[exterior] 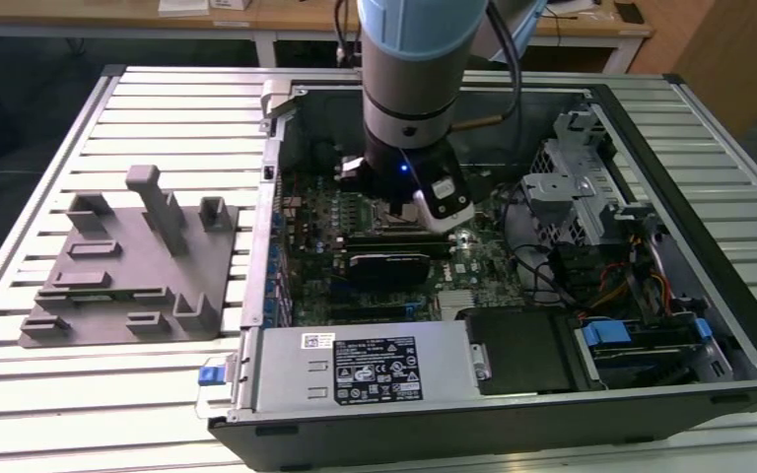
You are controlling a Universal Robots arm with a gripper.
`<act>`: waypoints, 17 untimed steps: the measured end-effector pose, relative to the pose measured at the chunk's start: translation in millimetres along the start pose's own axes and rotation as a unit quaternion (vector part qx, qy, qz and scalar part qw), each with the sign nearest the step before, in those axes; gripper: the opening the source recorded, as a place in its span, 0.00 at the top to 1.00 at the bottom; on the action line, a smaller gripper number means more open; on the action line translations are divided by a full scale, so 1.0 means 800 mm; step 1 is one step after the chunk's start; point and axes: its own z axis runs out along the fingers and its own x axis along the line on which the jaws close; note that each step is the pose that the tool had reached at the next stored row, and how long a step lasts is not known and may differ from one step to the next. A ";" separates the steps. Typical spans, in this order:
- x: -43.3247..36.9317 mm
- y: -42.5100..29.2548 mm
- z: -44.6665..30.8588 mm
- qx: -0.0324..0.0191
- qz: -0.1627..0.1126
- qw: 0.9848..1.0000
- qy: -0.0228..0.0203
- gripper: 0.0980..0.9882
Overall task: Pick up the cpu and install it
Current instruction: 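Install the second cpu locking lever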
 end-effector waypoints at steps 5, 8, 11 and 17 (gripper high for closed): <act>0.000 -0.0041 0.0088 0.002 0.000 1.000 0.000 0.99; 0.001 -0.0070 0.0150 0.002 0.000 1.000 0.001 0.99; 0.005 -0.0097 0.0201 0.002 0.000 1.000 0.002 0.99; 0.012 -0.0148 0.0291 0.002 0.000 1.000 0.002 0.99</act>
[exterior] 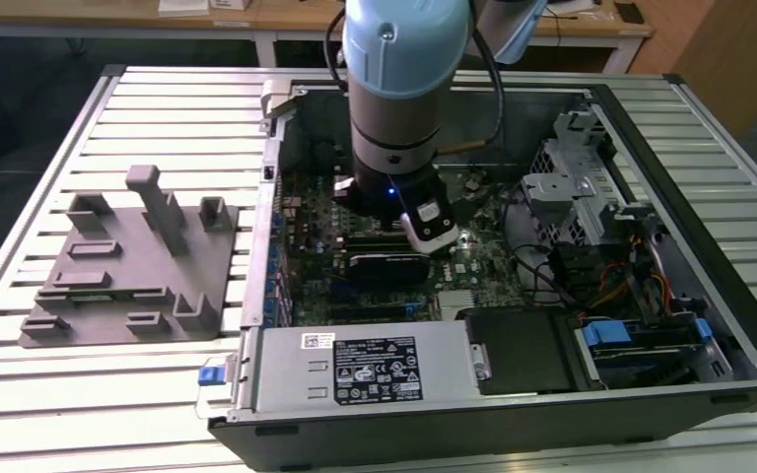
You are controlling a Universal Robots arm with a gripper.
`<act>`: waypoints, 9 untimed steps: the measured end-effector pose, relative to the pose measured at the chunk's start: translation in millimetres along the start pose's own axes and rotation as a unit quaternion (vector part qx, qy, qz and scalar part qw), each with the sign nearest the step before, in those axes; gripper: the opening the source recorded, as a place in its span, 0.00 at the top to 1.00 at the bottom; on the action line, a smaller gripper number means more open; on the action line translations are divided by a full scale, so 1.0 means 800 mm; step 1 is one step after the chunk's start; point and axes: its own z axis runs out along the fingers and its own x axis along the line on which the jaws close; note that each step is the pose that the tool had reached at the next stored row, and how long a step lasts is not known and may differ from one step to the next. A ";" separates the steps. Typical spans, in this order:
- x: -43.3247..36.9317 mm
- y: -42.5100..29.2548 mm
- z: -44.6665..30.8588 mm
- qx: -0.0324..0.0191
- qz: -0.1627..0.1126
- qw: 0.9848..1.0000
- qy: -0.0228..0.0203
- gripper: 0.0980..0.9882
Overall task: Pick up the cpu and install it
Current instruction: 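Install the second cpu locking lever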
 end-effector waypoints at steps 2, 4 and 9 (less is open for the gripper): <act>0.001 -0.0011 0.0026 0.000 0.000 1.000 0.000 0.99; 0.003 -0.0021 0.0043 -0.002 0.000 1.000 0.000 0.99; 0.007 -0.0044 0.0090 -0.007 0.000 1.000 0.001 0.99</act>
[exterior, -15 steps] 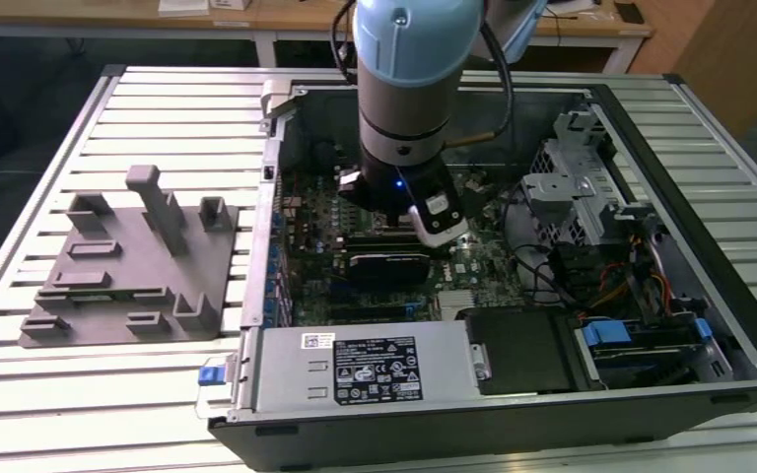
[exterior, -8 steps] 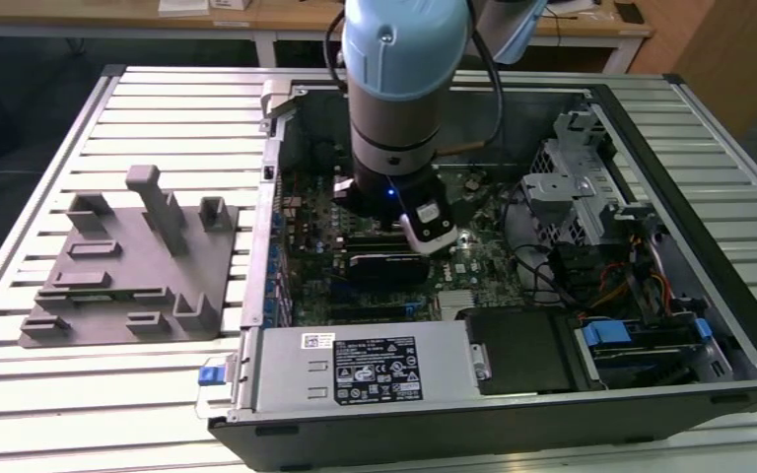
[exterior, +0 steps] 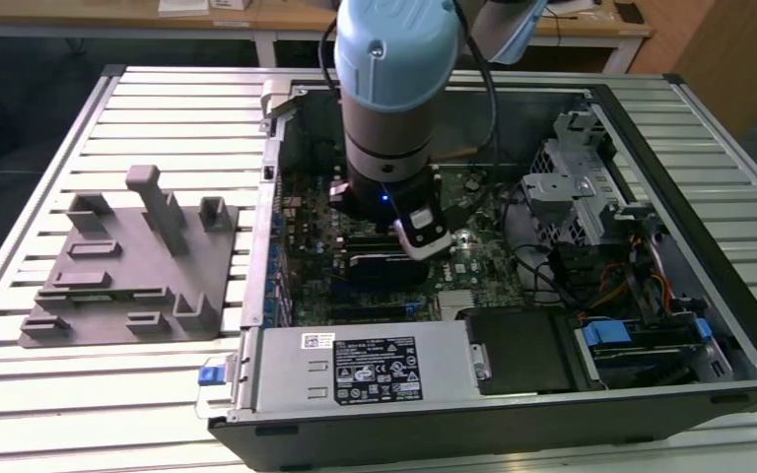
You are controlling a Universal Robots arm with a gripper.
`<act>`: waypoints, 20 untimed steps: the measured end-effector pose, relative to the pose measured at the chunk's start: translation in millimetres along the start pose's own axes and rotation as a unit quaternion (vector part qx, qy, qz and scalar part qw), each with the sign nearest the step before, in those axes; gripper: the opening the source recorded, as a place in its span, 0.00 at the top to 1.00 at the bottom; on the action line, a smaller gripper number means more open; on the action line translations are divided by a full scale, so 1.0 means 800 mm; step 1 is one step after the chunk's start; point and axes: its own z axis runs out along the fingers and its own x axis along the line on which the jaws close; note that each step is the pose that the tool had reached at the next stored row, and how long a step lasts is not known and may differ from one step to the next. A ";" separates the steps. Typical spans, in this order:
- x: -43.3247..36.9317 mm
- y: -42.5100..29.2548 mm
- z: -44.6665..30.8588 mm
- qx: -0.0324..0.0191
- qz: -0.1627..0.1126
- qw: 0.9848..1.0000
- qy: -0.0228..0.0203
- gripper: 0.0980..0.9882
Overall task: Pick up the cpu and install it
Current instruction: 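Install the second cpu locking lever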
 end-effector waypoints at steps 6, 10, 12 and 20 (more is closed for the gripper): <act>0.002 -0.0026 0.0064 -0.009 0.000 1.000 0.001 0.99; 0.004 -0.0042 0.0104 -0.009 0.001 1.000 0.001 0.99; 0.005 -0.0048 0.0118 -0.011 0.001 1.000 0.001 0.99; 0.012 -0.0069 0.0160 -0.022 0.001 1.000 0.002 0.99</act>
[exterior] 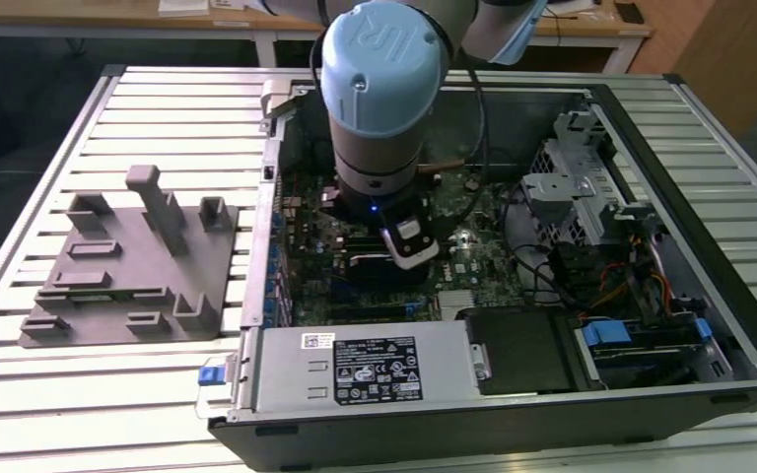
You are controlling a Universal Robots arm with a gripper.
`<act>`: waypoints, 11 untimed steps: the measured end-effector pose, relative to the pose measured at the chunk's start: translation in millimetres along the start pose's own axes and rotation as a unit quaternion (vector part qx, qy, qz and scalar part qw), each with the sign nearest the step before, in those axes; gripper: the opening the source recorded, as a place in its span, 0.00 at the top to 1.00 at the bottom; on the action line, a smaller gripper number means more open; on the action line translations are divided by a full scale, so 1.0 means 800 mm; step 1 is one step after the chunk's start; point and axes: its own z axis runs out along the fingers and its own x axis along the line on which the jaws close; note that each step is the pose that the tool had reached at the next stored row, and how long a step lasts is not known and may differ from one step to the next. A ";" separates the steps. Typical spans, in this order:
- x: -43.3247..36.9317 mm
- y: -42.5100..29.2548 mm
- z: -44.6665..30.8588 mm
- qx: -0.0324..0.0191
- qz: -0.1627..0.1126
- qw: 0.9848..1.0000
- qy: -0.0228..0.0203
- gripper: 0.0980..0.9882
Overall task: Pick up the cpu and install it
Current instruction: 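Install the second cpu locking lever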
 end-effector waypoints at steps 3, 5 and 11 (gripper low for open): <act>0.000 -0.0009 0.0021 -0.001 0.000 1.000 0.000 0.99; 0.000 -0.0012 0.0032 -0.002 0.000 1.000 0.000 0.99; 0.001 -0.0008 0.0052 -0.003 0.000 1.000 0.000 0.99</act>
